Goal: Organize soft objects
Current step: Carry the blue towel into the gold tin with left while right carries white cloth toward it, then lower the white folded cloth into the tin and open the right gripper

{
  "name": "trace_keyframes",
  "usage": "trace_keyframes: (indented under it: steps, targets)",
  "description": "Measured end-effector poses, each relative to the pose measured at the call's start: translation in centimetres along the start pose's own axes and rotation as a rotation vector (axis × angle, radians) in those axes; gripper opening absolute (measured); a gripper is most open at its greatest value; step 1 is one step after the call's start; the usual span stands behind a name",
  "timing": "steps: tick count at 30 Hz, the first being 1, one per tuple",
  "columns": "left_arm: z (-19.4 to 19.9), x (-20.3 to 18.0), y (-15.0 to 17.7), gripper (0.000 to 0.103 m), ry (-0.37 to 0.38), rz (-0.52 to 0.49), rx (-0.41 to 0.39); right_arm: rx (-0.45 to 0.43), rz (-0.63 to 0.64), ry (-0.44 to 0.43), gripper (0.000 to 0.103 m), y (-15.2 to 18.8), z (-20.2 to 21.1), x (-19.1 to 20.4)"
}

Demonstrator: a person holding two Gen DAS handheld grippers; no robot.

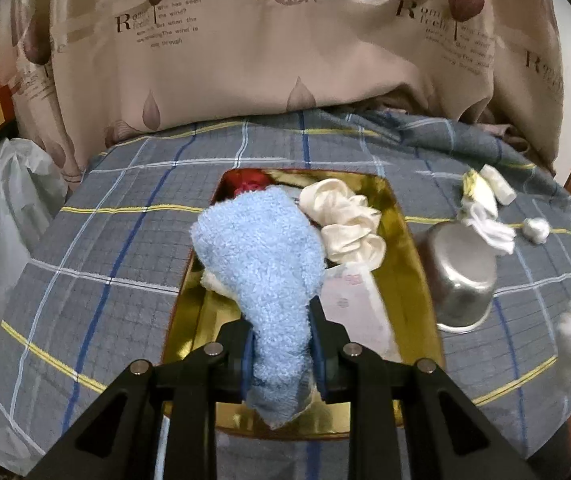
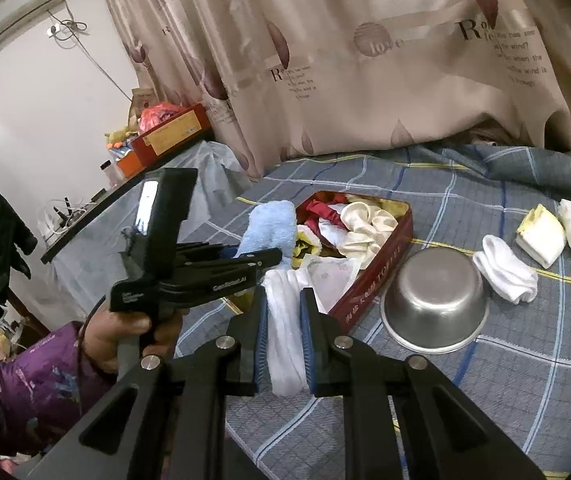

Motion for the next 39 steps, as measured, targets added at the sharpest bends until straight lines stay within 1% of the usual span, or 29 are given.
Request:
trace_keyframes:
  steps: [4, 7, 9, 12, 19, 20, 21, 22, 24, 27, 32, 34, 35, 36, 38, 39]
  targets:
    - [-1.3, 1.0, 0.1, 0.024, -0.004, -0.001, 0.019, 0.004, -0.003, 0.005, 0.014, 0.1, -0.4, 0.0]
    - [-2.0, 1.7, 0.2, 0.024, 0.015, 0.012, 0.025, 0.009, -0.008, 0.005, 0.014, 0.1, -0.7, 0.0]
    - [-2.3, 1.9, 0.2, 0.024, 0.012, 0.006, 0.027, 0.012, -0.008, 0.006, 0.014, 0.1, -0.9, -0.1]
    - [-2.8, 2.1, 0.1, 0.024, 0.029, 0.003, 0.029, 0.018, -0.01, 0.007, 0.014, 0.3, -1.3, -0.1]
    - [-3.4, 2.5, -1.6, 0.025, 0.038, -0.019, 0.022, 0.032, -0.02, 0.008, 0.014, 0.6, -2.0, -0.3]
    - [-3.2, 2.6, -1.7, 0.025, 0.053, -0.011, 0.023, 0.031, -0.022, 0.007, 0.014, 0.5, -2.0, -0.4]
    - [-3.1, 2.7, -1.8, 0.028, 0.063, -0.005, 0.022, 0.031, -0.024, 0.005, 0.014, 0.5, -2.0, -0.4]
    - [-2.9, 2.6, -1.8, 0.03, 0.065, -0.003, 0.02, 0.03, -0.022, 0.004, 0.014, 0.5, -2.0, -0.4]
    - [-2.1, 2.6, -1.7, 0.038, 0.033, -0.004, 0.01, 0.028, -0.019, 0.003, 0.014, 0.3, -2.1, -0.4]
    - [-0.9, 2.6, -1.7, 0.042, 0.033, 0.013, -0.016, 0.026, -0.018, -0.008, 0.014, -0.1, -2.2, -0.3]
    - [1.2, 2.7, -1.7, 0.043, 0.043, 0.035, -0.04, 0.023, -0.019, -0.022, 0.014, -0.9, -2.9, 0.1]
    - [2.5, 2.3, -1.4, 0.043, 0.032, 0.034, -0.05, 0.019, -0.013, -0.019, 0.014, -1.3, -3.2, 0.3]
    - [3.1, 2.1, -1.2, 0.043, 0.016, 0.037, -0.052, 0.019, -0.015, -0.023, 0.015, -1.6, -3.4, 0.4]
    - [4.0, 1.8, -0.9, 0.043, -0.021, 0.045, -0.048, 0.019, -0.021, -0.03, 0.015, -2.0, -3.8, 0.3]
    - [5.4, 1.5, -0.2, 0.043, -0.045, 0.064, -0.054, 0.017, -0.026, -0.031, 0.015, -3.0, -4.9, 0.2]
    - [6.1, 1.3, 0.3, 0.043, -0.07, 0.079, -0.051, 0.02, -0.024, -0.023, 0.015, -3.4, -5.5, 0.1]
Point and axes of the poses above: each gripper's, at about its wrist camera, not at the fingertips, and z roughly against the way its jaws point, x to its left, y to its underside, the point moved 1 cm from there along -z, roughly the way its jaws point, and after that the axes turned 9 degrees about -z, right-handed, at the moved point
